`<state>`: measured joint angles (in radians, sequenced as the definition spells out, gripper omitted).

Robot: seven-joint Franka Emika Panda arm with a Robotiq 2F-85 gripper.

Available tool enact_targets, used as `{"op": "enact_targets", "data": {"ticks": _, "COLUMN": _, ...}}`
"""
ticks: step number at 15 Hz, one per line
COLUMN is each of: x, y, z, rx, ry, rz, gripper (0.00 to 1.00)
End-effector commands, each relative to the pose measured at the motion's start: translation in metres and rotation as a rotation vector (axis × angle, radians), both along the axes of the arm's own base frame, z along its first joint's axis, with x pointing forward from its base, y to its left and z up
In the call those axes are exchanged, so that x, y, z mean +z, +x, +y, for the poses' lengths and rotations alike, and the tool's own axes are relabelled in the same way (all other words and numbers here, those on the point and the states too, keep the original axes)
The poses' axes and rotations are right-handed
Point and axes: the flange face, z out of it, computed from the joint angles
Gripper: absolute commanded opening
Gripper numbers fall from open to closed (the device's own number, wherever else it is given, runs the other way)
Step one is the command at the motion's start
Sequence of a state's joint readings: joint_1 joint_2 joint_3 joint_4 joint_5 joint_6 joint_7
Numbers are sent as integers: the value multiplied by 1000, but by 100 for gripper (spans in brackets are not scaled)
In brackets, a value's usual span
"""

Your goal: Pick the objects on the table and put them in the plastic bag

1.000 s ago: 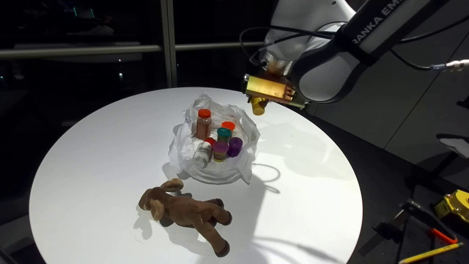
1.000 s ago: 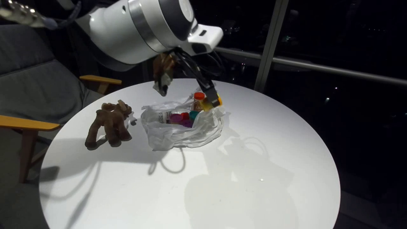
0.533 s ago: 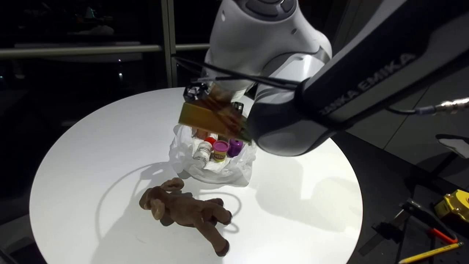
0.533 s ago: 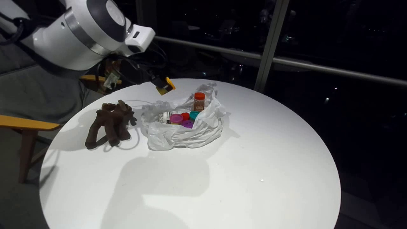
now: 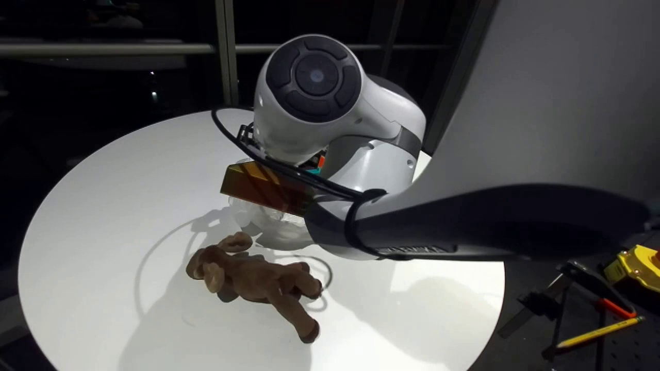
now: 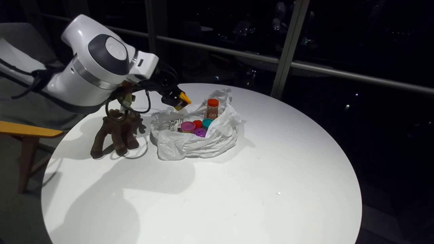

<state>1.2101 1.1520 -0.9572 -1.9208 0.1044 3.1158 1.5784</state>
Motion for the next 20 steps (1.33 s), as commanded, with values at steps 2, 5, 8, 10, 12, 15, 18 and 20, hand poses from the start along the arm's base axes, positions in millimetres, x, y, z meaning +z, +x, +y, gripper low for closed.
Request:
{"op": "enact_targets", "data": {"ticks": 2, "x": -14, "y": 21, "z": -11, "rx": -27, "ry": -49, "rz": 16, "gripper": 27}}
{"op": "enact_targets", "data": {"ticks": 5, "x": -15, "y": 32, "z": -11, "rx": -37, "ry": -20, "rz": 29, "gripper": 77}}
{"op": "enact_targets", "data": {"ticks": 8, "x": -3, "y": 39, "z": -10, "rx": -33, "ry": 25, "rz": 28, "gripper": 98}}
{"op": "enact_targets", "data": {"ticks": 10, "x": 3, "y": 45, "z": -15, "rx": -44, "ry": 33, "rz": 11, "gripper": 100}}
{"op": "enact_targets", "data": {"ticks": 12, "x": 17, "y": 48, "z": -22, "rx": -56, "ry": 50, "rz": 6, "gripper": 100}}
{"op": "enact_targets", "data": {"ticks": 15, "x": 46, "y": 53, "z": -40, "rx": -92, "ry": 48, "rz": 22, "gripper": 100}}
{"op": "enact_targets", "data": {"ticks": 18, "x": 92, "y": 48, "z": -46, "rx": -53, "ry": 16, "rz": 135, "gripper": 100}}
{"op": "enact_targets", "data": {"ticks": 20, "x": 122, "y": 46, "z": -49, "rx": 4, "ry": 2, "rz": 227, "gripper": 100}}
